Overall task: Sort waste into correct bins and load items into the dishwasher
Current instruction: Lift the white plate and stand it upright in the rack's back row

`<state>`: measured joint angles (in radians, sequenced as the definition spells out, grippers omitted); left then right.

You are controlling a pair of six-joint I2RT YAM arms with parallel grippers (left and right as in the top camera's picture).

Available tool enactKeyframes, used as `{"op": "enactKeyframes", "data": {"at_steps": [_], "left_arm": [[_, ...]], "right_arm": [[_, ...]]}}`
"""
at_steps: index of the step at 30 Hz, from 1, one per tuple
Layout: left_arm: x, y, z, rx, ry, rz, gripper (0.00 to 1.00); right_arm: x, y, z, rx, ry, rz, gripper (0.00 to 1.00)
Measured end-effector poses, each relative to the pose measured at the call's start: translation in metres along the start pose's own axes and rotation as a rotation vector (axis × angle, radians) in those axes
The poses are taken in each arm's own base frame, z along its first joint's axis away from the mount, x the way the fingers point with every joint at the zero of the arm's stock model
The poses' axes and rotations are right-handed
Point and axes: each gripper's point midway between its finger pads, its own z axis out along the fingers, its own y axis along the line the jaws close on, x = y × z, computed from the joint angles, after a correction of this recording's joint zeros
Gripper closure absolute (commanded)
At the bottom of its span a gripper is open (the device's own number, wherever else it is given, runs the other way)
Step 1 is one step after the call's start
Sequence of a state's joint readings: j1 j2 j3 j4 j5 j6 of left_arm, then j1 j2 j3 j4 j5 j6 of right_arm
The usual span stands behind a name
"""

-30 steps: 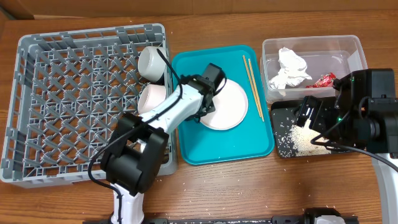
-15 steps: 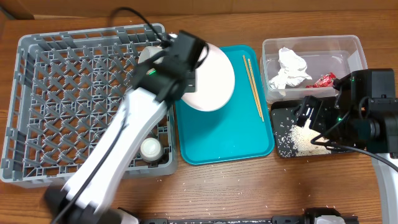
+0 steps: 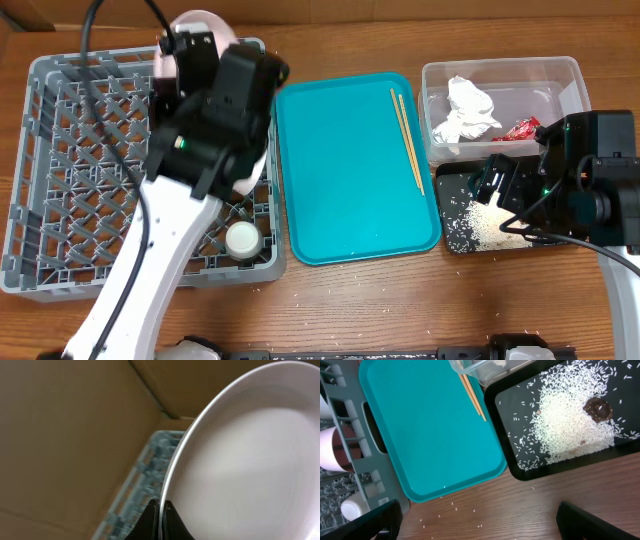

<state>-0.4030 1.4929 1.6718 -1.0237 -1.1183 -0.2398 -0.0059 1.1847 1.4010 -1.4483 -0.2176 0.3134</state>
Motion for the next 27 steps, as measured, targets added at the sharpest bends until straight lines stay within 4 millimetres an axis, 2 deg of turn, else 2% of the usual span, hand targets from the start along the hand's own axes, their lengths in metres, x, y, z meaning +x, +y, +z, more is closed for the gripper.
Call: {"op": "enactKeyframes", "data": {"at_steps": [3, 9, 18, 27], "left_arm": [[0.004, -0.006, 0.027, -0.091, 0.034, 0.09, 0.96], [0.024, -0.035, 0.074, -0.202, 0.109, 0.253, 0.96], [0.029, -0.056, 0.094, -0.29, 0.104, 0.292, 0.96], [0.045, -0.071, 0.131, -0.338, 0.138, 0.279, 0.96]], "right_arm": [[0.0, 0.0, 0.0, 0.0, 0.0, 0.0, 0.0], [0.0, 0.0, 0.0, 0.0, 0.0, 0.0, 0.0], [0.0, 0.0, 0.0, 0.0, 0.0, 0.0, 0.0], [0.0, 0.0, 0.0, 0.0, 0.0, 0.0, 0.0]]}}
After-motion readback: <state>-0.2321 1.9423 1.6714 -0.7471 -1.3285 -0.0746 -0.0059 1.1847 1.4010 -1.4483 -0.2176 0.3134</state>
